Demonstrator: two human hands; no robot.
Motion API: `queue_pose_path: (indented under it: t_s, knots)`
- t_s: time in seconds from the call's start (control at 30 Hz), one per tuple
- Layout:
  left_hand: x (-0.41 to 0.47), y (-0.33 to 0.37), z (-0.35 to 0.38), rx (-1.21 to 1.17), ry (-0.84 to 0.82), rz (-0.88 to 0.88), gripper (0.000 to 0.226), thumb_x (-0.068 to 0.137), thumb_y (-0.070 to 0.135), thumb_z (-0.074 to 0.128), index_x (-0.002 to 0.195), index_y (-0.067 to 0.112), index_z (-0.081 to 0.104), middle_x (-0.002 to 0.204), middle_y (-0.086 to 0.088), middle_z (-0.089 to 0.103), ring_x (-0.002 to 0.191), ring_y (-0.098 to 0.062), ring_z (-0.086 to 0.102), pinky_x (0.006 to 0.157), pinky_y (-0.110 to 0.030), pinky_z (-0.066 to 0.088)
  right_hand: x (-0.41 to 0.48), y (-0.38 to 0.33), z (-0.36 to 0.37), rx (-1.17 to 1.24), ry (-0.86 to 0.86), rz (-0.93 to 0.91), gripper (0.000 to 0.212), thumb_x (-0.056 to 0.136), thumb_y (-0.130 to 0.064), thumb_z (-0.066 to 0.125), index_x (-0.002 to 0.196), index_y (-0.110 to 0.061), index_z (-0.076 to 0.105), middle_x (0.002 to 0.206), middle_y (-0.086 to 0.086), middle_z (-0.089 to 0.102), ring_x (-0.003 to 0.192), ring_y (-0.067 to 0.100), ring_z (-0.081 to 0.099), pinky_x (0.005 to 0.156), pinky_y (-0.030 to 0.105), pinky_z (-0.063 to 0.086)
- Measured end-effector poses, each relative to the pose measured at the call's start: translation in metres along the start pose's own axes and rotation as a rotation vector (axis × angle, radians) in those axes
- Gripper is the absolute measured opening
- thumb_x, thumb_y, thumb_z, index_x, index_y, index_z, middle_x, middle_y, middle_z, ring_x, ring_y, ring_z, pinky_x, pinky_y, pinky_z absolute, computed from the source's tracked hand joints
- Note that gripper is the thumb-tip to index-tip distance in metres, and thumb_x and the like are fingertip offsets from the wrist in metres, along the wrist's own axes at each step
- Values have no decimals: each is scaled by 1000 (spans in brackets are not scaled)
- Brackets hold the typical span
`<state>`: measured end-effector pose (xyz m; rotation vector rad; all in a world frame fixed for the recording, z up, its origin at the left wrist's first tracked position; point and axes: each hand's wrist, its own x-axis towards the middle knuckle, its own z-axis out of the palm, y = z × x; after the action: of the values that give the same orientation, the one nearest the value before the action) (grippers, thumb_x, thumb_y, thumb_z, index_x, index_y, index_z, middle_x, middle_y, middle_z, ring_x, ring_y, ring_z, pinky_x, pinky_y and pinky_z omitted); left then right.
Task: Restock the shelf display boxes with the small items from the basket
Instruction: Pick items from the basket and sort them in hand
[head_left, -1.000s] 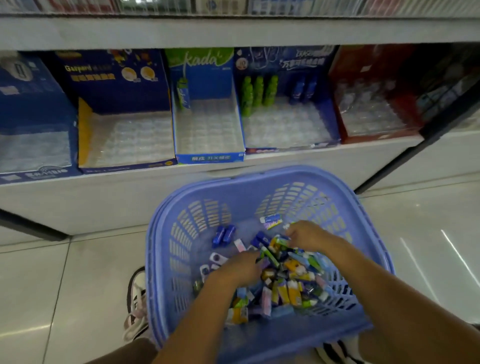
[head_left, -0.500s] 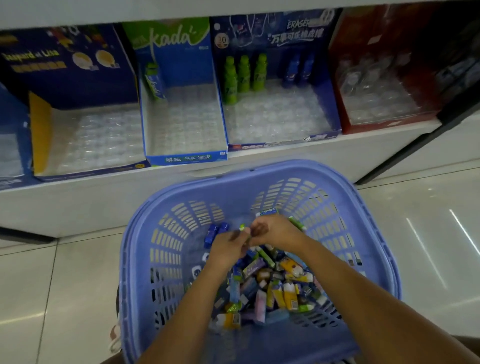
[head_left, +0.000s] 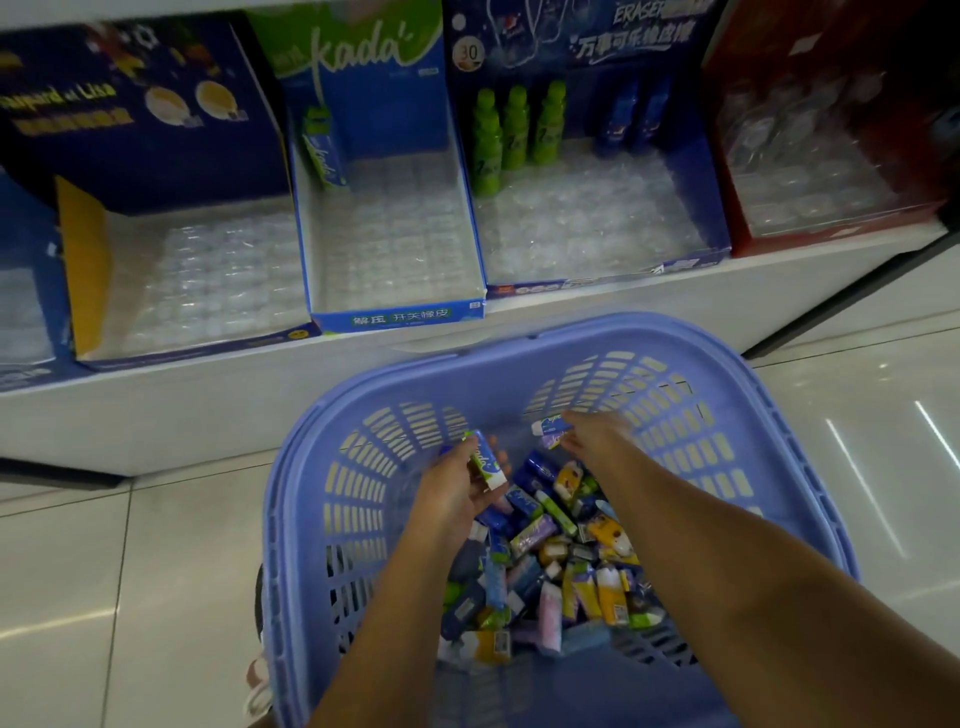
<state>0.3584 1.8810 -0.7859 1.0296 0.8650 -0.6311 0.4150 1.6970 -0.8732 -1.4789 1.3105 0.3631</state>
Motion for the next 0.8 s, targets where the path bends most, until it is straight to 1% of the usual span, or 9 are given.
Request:
queue_pose_path:
  t_s: [0.07,0.17,0.27,0.4,0.47,0.53,0.6,0.7,0.8]
  knots:
    - [-2,2,0,-4,-6,-12,27,100,25,46,99,3,62,85,-10,65,76,-21,63,66,-32,53,1,-2,0,-33,-10,-11,30,78,-9,74,57,-3,53,54,11,55,52,19,54,73,33,55]
    - [-6,9,0,40,18,-1,29,100,26,47,88,4,62,72,-7,56,64,-18,55,65,-31,54,-14,-7,-1,-12,-201,-27,21,81,-2,69,65,-4,56,61,11,58,58,19,55,63,26,53]
    - [-16,20,1,184,49,17,28,98,25,50,79,8,61,65,-3,50,53,-13,45,45,-19,47,-52,-14,-11,58,-387,-57,15,86,1,63,71,-1,59,66,12,60,56,17,58,44,17,51]
    - [-38,40,0,274,-108,58,27,98,25,46,82,8,60,65,-2,45,39,-4,35,34,-13,19,-107,-30,-47,73,-693,-240,13,86,3,60,88,-7,67,77,5,68,59,8,66,60,16,56]
    - [-55,51,-1,258,-217,91,28,99,26,44,84,9,59,61,0,46,35,-3,30,33,-14,15,-139,-43,-66,74,-796,-403,17,84,-1,62,94,-11,70,81,0,71,68,6,66,66,16,55]
    - [-73,62,0,225,-296,145,31,99,30,42,82,10,57,55,2,47,36,-3,29,34,-14,15,-172,-60,-79,121,-821,-573,19,77,-10,67,95,-14,72,84,0,72,73,7,66,69,16,54]
    - [-91,75,2,179,-338,226,35,99,34,40,79,12,57,52,4,48,36,-3,29,33,-14,16,-204,-80,-85,163,-757,-745,22,69,-18,71,90,-16,73,81,1,74,70,8,67,68,16,54]
    - [-115,95,4,98,-358,376,38,99,37,38,77,13,58,52,6,49,36,-3,30,32,-14,19,-241,-114,-79,193,-626,-996,14,73,-9,74,84,-18,71,70,-4,73,63,5,66,65,15,54]
    - [-129,112,2,0,-298,487,36,100,33,38,81,12,61,55,5,52,36,-4,36,33,-15,24,-268,-147,-55,24,-566,-1249,20,80,-2,70,95,-16,70,74,-9,70,64,-3,63,66,12,51]
